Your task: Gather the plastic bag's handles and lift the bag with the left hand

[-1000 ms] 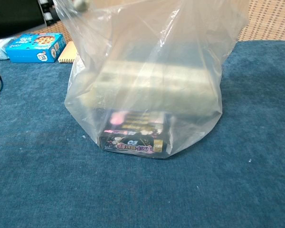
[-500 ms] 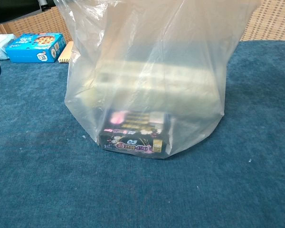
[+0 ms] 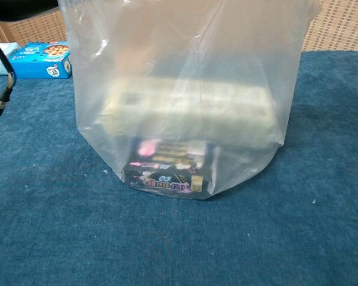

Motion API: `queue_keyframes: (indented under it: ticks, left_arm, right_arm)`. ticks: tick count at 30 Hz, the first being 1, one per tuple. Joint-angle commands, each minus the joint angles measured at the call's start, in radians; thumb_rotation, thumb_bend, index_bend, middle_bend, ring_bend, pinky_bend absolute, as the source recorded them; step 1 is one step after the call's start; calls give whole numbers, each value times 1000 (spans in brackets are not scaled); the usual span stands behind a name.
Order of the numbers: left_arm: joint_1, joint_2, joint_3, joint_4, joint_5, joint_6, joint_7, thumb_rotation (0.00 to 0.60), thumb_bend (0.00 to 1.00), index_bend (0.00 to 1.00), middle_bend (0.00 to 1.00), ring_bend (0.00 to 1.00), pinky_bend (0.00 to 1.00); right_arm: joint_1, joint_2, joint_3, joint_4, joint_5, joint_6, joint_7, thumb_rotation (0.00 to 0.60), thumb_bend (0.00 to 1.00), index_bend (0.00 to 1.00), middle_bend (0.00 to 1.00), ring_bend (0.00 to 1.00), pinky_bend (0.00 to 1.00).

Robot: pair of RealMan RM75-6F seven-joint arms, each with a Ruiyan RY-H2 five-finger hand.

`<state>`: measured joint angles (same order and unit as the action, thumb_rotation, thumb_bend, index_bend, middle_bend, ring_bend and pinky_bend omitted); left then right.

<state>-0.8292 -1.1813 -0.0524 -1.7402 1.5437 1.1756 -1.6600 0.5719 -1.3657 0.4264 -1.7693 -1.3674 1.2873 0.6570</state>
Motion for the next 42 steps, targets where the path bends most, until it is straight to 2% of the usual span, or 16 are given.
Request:
queue_keyframes:
  ticks: [1, 9, 19, 42]
  left_arm:
    - [-8, -12, -16, -3, -6, -27, 40, 0, 241, 353, 364, 351, 316]
    - [-20, -39, -43, 3, -20, -87, 72, 0, 241, 352, 364, 351, 315]
    - [-38, -56, -65, 21, -8, -140, 73, 0, 241, 353, 364, 351, 296]
    - [-77, -96, -105, 32, -12, -211, 101, 0, 241, 353, 363, 279, 243]
  right_arm:
    - [10, 7, 7, -19, 7, -10, -17, 600, 404, 643, 326, 257, 178]
    - [5, 23, -5, -74, 5, -11, -43, 600, 400, 639, 326, 256, 176]
    - [28, 32, 7, -94, 25, -35, -78, 600, 396, 634, 326, 255, 171]
    - [119, -32, 36, -99, 94, -78, -220, 600, 390, 615, 326, 244, 142]
